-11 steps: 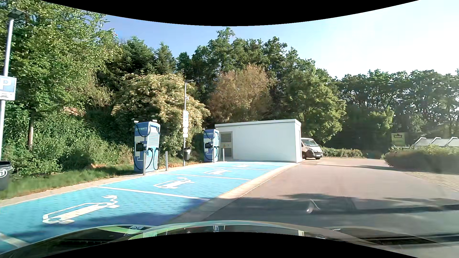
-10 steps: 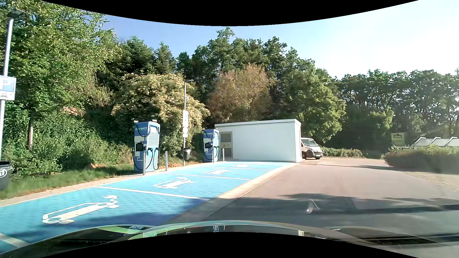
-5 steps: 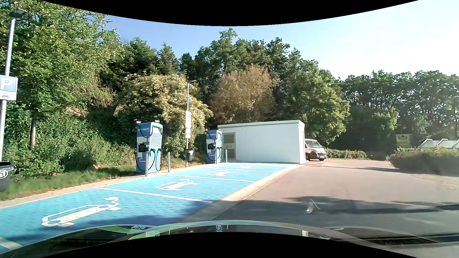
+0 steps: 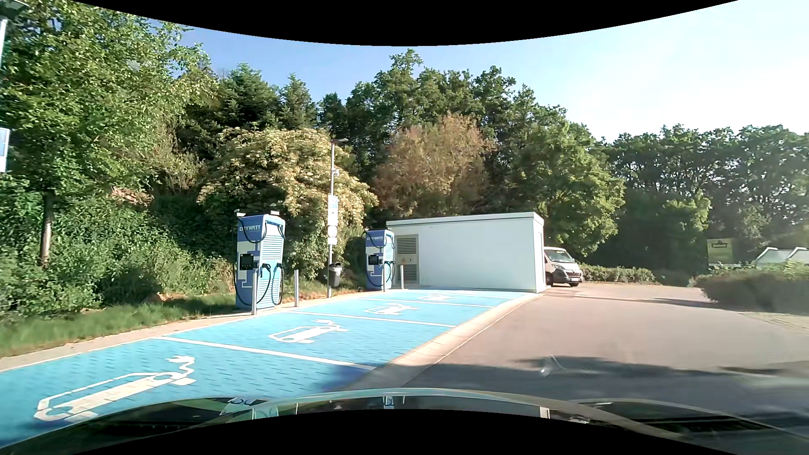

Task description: Follow the waypoints while adhering to traffic rules and regulations

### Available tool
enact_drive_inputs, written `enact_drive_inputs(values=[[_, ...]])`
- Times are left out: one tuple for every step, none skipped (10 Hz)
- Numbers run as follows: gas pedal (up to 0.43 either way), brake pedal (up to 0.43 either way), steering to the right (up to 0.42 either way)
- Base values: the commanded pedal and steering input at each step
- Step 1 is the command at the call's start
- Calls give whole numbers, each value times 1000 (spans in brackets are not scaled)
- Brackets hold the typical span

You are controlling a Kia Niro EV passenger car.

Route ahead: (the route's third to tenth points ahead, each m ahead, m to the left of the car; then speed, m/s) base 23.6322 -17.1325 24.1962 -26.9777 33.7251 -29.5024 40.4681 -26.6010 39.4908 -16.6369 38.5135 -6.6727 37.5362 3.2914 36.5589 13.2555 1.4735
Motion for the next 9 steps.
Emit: enact_drive_inputs(values=[[319,0,200],[319,0,254],[319,0,291],[319,0,322],[319,0,342],[319,0,365],[319,0,380],[319,0,394],[319,0,401]])
